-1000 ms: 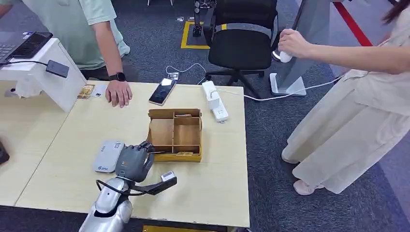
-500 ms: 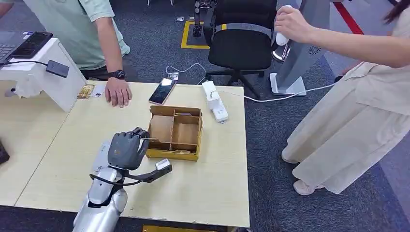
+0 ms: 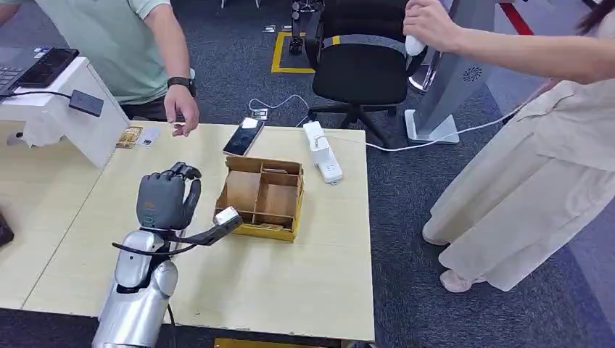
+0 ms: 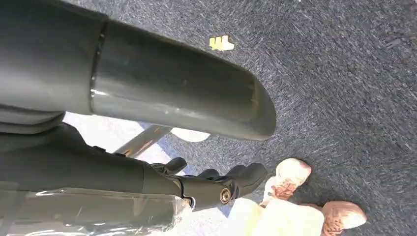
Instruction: Pass the card to the sensor for recognition and then transmit it.
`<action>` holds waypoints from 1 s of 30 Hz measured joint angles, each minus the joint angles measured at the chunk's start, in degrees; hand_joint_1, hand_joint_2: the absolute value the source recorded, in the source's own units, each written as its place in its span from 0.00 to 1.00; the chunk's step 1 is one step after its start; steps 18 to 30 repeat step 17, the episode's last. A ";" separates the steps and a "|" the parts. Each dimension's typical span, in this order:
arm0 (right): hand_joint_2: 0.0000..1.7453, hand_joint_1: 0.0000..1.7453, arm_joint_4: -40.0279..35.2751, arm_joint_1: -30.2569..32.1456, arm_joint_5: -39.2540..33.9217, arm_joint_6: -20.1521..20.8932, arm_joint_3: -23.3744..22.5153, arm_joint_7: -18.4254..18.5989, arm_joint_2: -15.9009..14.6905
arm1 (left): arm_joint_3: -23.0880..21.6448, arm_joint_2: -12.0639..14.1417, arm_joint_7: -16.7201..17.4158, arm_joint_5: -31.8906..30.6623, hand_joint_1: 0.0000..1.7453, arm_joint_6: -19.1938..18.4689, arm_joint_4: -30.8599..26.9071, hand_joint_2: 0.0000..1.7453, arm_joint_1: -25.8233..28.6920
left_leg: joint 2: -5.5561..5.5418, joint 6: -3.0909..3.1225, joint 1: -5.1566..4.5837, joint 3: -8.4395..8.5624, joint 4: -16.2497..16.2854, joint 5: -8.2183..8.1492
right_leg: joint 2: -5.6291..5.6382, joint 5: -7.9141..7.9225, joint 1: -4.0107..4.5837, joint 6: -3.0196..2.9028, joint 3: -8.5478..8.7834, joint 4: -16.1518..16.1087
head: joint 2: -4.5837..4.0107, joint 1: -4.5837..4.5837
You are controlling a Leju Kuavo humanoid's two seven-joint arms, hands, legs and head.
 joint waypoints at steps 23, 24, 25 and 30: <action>0.00 0.00 -0.02 -0.02 0.00 0.74 0.68 1.09 0.00 | 2.43 -0.37 4.33 -4.79 1.00 2.71 0.07 1.00 -3.47 | 0.00 0.00 0.00 0.00 0.00 0.00 | 0.00 0.00 0.00 0.00 0.00 0.00 | 0.02 -0.02; 0.00 0.00 -0.02 -0.02 0.00 0.74 0.68 1.09 0.00 | 2.43 -0.37 4.33 -4.79 1.00 2.71 0.07 1.00 -3.47 | 0.00 0.00 0.00 0.00 0.00 0.00 | 0.00 0.00 0.00 0.00 0.00 0.00 | 0.02 -0.02; 0.00 0.00 -0.02 -0.02 0.00 0.74 0.68 1.09 0.00 | 2.43 -0.37 4.33 -4.79 1.00 2.71 0.07 1.00 -3.47 | 0.00 0.00 0.00 0.00 0.00 0.00 | 0.00 0.00 0.00 0.00 0.00 0.00 | 0.02 -0.02; 0.00 0.00 -0.02 -0.02 0.00 0.74 0.68 1.09 0.00 | 2.43 -0.37 4.33 -4.79 1.00 2.71 0.07 1.00 -3.47 | 0.00 0.00 0.00 0.00 0.00 0.00 | 0.00 0.00 0.00 0.00 0.00 0.00 | 0.02 -0.02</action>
